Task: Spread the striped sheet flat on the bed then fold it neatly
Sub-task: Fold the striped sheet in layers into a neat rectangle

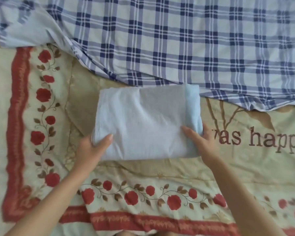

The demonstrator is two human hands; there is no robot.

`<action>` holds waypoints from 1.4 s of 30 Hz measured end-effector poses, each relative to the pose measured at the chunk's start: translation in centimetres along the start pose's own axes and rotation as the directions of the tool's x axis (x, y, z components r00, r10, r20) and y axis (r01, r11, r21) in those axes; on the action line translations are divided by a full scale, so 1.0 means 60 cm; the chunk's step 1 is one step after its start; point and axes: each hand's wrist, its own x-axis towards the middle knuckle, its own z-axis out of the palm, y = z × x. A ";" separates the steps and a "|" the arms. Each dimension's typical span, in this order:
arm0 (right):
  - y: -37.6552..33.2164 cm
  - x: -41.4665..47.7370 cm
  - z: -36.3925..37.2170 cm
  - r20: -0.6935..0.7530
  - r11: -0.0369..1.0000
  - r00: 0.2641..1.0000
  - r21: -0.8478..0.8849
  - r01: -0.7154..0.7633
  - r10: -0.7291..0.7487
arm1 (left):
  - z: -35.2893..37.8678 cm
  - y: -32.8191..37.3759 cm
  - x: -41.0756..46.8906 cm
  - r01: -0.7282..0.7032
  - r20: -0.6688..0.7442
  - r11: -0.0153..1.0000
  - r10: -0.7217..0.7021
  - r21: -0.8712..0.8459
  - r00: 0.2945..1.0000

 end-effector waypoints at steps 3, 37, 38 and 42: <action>0.060 -0.031 0.022 0.083 0.983 0.984 -0.107 -0.150 0.159 | -0.001 -0.090 -0.051 0.249 0.028 0.959 -0.255 0.132 0.967; -0.015 0.079 0.177 0.181 0.284 0.759 -0.853 0.437 -0.625 | 0.132 -0.092 0.065 -0.331 0.193 0.270 0.433 0.904 0.881; 0.010 0.070 0.173 0.335 0.137 0.699 -0.839 0.526 -0.632 | 0.134 -0.090 0.072 -0.333 0.200 0.255 0.434 0.908 0.878; 0.060 0.083 0.149 0.429 0.010 0.748 -0.865 0.502 -0.506 | 0.135 -0.089 0.085 -0.342 0.207 0.254 0.441 0.905 0.873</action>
